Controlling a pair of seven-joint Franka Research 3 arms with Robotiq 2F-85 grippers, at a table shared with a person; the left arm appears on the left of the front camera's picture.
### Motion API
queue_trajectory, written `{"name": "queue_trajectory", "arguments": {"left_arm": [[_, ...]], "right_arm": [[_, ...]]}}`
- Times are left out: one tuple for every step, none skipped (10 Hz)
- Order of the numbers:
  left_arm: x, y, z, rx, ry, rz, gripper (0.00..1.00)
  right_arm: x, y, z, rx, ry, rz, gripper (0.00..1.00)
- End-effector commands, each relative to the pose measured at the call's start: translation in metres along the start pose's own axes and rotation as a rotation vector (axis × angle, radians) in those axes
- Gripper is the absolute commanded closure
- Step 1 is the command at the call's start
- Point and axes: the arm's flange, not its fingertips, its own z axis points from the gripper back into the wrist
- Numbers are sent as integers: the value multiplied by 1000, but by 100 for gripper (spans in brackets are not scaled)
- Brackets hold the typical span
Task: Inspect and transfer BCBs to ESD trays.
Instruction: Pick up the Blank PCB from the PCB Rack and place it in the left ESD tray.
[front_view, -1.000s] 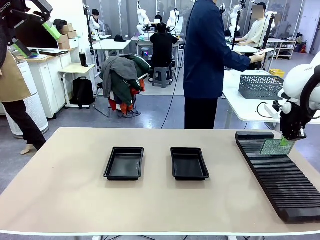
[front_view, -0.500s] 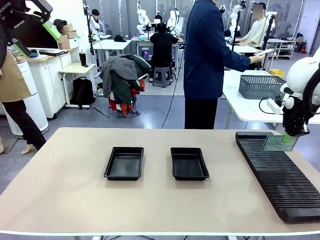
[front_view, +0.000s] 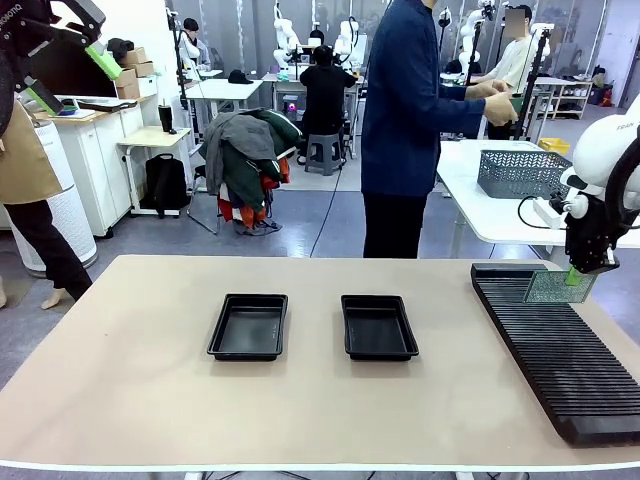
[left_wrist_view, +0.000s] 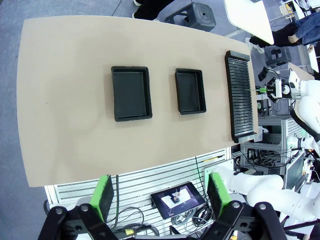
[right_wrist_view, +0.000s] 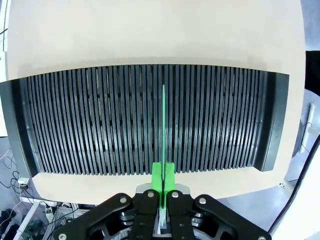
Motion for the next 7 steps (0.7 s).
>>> {"name": "queue_trajectory", "arguments": {"left_arm": [[0,1,-1,-7,2,4,0],[0,1,-1,-7,2,4,0],[0,1,-1,-7,2,4,0],[0,1,-1,-7,2,4,0],[0,1,-1,-7,2,4,0],[0,1,-1,-7,2,4,0],[0,1,-1,-7,2,4,0]], "right_arm": [[0,0,-2,-5,-2,3,98],[0,0,0,0,0,0,98],[-1,10,11,6,-5,-31,98],[-2,20,22,9,-3,-42,98],[-1,35,37,23,-3,-73,98],[0,46,47,37,-14,-104,98],[4,57,55,24,-9,-120,98]]}}
